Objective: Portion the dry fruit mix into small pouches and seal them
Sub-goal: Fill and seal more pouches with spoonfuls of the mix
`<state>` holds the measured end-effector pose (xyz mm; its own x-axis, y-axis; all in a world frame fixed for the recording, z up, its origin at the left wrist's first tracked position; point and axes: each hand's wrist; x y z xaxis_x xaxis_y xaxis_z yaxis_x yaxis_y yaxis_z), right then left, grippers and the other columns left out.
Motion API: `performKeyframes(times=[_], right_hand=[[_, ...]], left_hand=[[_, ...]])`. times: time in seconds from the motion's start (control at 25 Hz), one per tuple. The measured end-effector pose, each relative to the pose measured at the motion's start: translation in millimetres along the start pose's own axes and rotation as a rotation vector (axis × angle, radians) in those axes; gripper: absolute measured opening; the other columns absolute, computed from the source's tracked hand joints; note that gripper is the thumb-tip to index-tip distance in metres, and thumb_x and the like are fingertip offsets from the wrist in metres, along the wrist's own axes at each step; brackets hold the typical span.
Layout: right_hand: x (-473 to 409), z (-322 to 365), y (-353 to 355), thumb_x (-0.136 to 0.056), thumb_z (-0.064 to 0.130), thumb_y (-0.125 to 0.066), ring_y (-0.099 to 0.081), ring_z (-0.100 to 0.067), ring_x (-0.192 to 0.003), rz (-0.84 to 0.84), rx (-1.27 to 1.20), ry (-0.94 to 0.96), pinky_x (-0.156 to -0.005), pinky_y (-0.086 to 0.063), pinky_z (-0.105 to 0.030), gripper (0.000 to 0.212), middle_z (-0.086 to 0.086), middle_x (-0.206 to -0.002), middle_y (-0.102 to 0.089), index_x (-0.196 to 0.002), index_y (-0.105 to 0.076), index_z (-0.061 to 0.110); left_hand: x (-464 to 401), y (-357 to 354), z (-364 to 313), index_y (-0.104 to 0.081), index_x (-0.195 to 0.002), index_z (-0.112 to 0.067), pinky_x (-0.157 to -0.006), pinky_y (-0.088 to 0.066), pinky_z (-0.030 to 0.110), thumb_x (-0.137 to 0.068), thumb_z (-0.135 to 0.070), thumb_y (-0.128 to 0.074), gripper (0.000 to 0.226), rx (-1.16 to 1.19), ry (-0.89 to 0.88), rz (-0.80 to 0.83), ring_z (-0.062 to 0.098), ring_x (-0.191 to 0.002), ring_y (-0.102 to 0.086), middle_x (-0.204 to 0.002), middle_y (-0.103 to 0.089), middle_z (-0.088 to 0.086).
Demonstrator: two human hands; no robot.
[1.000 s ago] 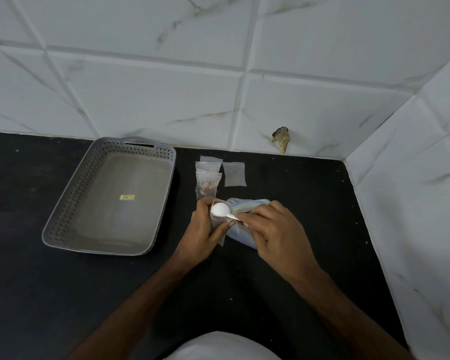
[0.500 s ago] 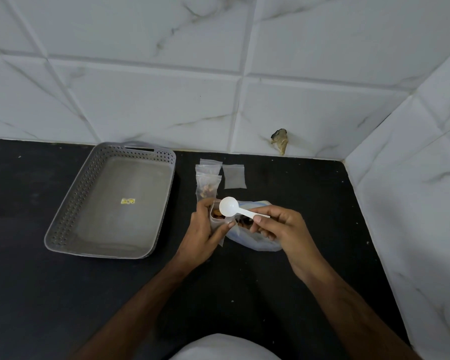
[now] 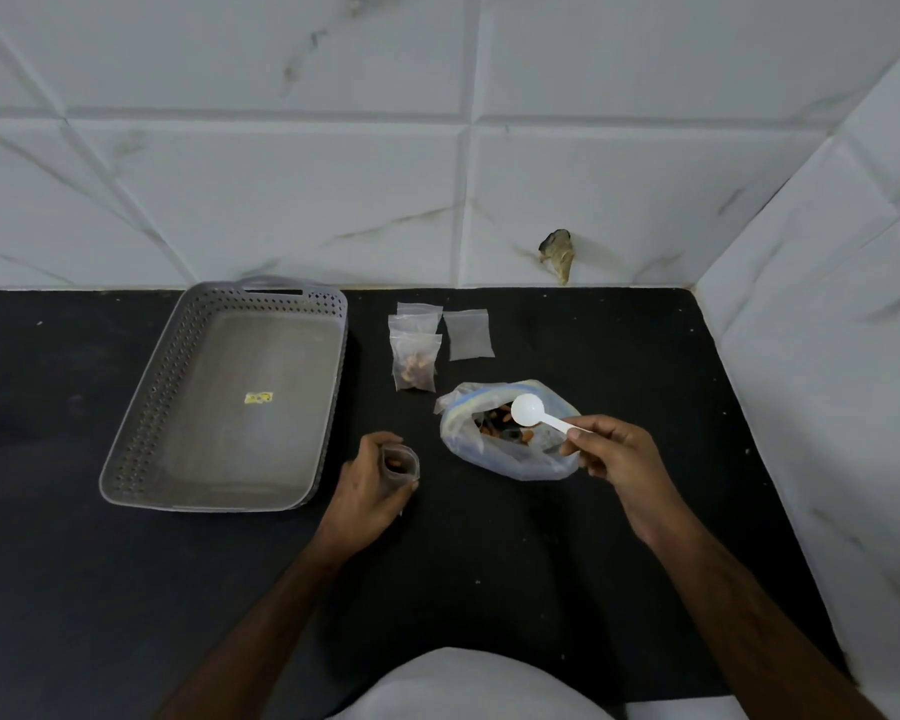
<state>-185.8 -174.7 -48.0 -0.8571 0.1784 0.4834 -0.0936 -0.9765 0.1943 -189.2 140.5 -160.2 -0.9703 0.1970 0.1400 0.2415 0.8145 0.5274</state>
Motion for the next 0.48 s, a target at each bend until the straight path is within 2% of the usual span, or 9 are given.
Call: performKeyframes(times=[0.08,0.16,0.32,0.4,0.48], right_hand=[[-3,-4,0,-0.098,0.007,-0.059,-0.059,-0.012,-0.072,-0.002,0.019,0.0,-0.068,-0.045,-0.026,0.02,-0.006,-0.085,-0.076,-0.101,-0.076,0.016],[-8,-8,0,-0.098,0.007,-0.059,-0.063,-0.007,-0.072,0.0,0.069,0.021,-0.068,-0.046,-0.023,0.02,-0.004,-0.085,-0.076,-0.1,-0.076,0.017],[-21,-24,6,-0.092,0.01,-0.064,-0.066,-0.006,-0.085,-0.063,0.375,0.079,-0.079,-0.052,-0.029,0.021,0.009,-0.086,-0.072,-0.087,-0.074,0.027],[-24,-30,6,-0.092,0.014,-0.064,-0.065,-0.008,-0.084,-0.082,0.527,0.097,-0.074,-0.052,-0.029,0.018,0.011,-0.086,-0.069,-0.088,-0.072,0.03],[-26,-34,1,-0.095,0.019,-0.062,-0.064,-0.004,-0.078,-0.093,0.653,0.153,-0.066,-0.047,-0.023,0.014,0.012,-0.084,-0.067,-0.097,-0.071,0.03]], left_hand=[[-3,-2,-2,-0.04,-0.132,-0.037,-0.095,-0.056,0.046,-0.083,-0.027,-0.079,0.063,0.011,-0.006,-0.009,0.007,-0.11,-0.066,-0.111,-0.066,-0.015],[-9,-1,-5,-0.043,-0.132,-0.031,-0.094,-0.057,0.043,-0.082,-0.022,-0.082,0.064,-0.028,-0.025,-0.011,0.003,-0.108,-0.066,-0.111,-0.065,-0.014],[-19,-1,-10,-0.043,-0.126,-0.041,-0.106,-0.044,0.048,-0.079,-0.049,-0.078,0.059,-0.241,-0.027,0.005,0.002,-0.12,-0.052,-0.129,-0.048,-0.018],[-25,-1,-15,-0.045,-0.128,-0.037,-0.107,-0.038,0.047,-0.083,-0.067,-0.062,0.057,-0.28,0.0,0.04,0.005,-0.122,-0.048,-0.131,-0.045,-0.016],[-31,-2,-20,-0.046,-0.131,-0.033,-0.108,-0.035,0.047,-0.083,-0.079,-0.04,0.067,-0.323,0.023,0.076,0.007,-0.125,-0.047,-0.133,-0.045,-0.014]])
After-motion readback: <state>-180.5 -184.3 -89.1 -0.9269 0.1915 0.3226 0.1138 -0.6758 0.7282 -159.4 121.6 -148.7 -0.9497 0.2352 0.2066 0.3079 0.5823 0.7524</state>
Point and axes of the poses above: each hand's wrist, its own x-axis away from the middle knuckle, its own y-axis out of the back of the hand, z = x × y
